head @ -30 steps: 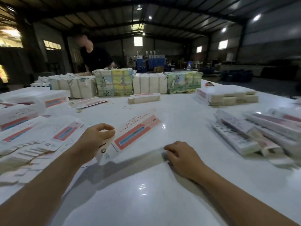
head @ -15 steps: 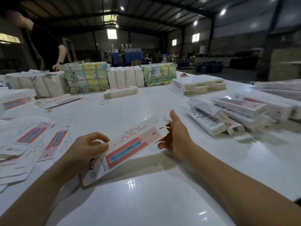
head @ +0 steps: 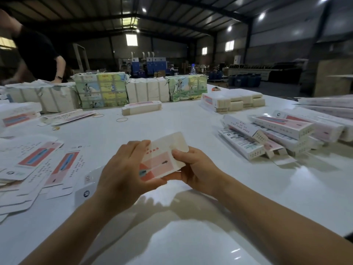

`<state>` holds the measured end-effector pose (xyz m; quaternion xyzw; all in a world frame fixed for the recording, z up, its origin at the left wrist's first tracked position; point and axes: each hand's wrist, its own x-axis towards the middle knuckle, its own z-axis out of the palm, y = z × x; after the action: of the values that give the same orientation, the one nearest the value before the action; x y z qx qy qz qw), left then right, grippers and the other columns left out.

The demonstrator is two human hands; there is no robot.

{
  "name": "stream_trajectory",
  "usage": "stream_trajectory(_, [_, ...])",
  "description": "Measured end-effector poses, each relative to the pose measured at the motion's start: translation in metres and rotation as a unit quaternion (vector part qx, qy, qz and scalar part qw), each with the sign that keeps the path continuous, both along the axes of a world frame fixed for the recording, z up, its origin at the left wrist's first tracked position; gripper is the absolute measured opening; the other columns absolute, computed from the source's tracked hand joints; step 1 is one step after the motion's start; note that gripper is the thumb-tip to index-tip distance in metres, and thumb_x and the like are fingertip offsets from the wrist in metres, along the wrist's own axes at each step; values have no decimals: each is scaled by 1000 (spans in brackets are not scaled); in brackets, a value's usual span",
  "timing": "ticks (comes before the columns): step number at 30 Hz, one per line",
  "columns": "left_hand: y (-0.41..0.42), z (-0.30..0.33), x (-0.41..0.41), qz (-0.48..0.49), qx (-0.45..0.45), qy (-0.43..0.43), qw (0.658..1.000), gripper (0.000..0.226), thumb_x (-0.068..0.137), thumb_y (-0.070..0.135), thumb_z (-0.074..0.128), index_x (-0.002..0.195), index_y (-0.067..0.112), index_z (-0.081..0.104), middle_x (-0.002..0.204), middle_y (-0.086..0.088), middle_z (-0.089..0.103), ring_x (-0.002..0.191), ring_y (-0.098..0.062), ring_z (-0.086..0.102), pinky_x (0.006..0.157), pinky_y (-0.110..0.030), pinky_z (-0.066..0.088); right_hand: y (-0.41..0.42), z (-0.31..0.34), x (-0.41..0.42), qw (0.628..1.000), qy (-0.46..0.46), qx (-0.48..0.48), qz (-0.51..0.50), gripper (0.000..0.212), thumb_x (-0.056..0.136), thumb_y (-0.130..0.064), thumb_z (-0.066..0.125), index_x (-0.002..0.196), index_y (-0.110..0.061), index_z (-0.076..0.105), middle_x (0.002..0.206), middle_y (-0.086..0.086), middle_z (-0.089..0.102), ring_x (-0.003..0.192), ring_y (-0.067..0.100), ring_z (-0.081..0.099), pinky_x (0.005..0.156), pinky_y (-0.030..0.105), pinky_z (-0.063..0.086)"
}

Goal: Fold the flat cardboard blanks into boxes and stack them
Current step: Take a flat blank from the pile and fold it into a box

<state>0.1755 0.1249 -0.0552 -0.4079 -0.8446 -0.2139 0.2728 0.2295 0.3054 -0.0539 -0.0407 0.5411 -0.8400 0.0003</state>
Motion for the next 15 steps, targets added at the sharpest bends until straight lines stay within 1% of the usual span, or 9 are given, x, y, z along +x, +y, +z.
stream_trajectory(2, [-1,4,2,-14,20,19,1000,89,61,56,68,130,3,48,113,-12,57,92,-20,53,66,-25,51,2,1,1,999,4,-34,34,32,84,-13,57,113,0,58,98,16,71,87,29,70,66,35,59])
stream_trajectory(3, [-1,6,3,-19,23,27,999,89,61,56,69,129,2,49,113,-13,58,91,-21,53,65,-26,52,4,2,1,999,9,-33,42,34,82,-13,58,113,0,59,99,15,71,88,30,70,66,35,59])
stream_trajectory(4, [-1,7,4,-20,20,38,999,89,61,56,69,128,2,50,112,-13,58,90,-22,54,64,-27,53,5,2,1,999,18,-13,40,31,82,-11,59,111,0,60,98,14,72,87,30,70,65,34,59])
stream_trajectory(6, [-2,9,5,-11,-4,69,998,87,60,56,71,124,1,53,109,-13,60,86,-25,56,62,-32,54,7,2,2,993,50,104,-9,16,87,-4,59,100,-6,67,93,10,73,84,27,71,59,30,59])
stream_trajectory(8, [-2,10,6,9,-36,105,994,85,57,54,79,119,0,57,103,-14,62,80,-27,59,60,-34,52,8,2,2,965,92,232,-76,21,90,1,54,92,-13,70,84,5,74,75,25,71,56,28,58])
stream_trajectory(9, [0,11,7,17,-44,113,993,84,54,50,84,116,-1,58,100,-15,64,77,-28,60,59,-34,51,9,3,2,953,102,265,-104,24,91,4,52,90,-12,70,78,7,74,68,24,71,54,29,58])
stream_trajectory(12, [5,14,10,29,-39,99,994,76,49,39,90,110,1,63,93,-14,67,69,-28,62,51,-30,50,9,2,2,940,94,290,-150,27,90,8,47,92,-6,69,66,10,71,52,23,67,52,31,57])
stream_trajectory(13, [5,14,11,31,-41,93,994,74,50,38,91,109,2,64,92,-13,67,67,-28,62,49,-30,50,9,2,2,942,89,287,-146,27,90,8,46,92,-6,69,65,8,71,51,23,66,52,31,57])
stream_trajectory(15, [4,13,13,32,-41,70,996,72,53,39,89,110,3,64,92,-12,67,66,-30,63,46,-33,52,8,2,5,950,87,266,-136,24,90,3,49,94,-8,69,72,9,72,54,25,66,54,33,58])
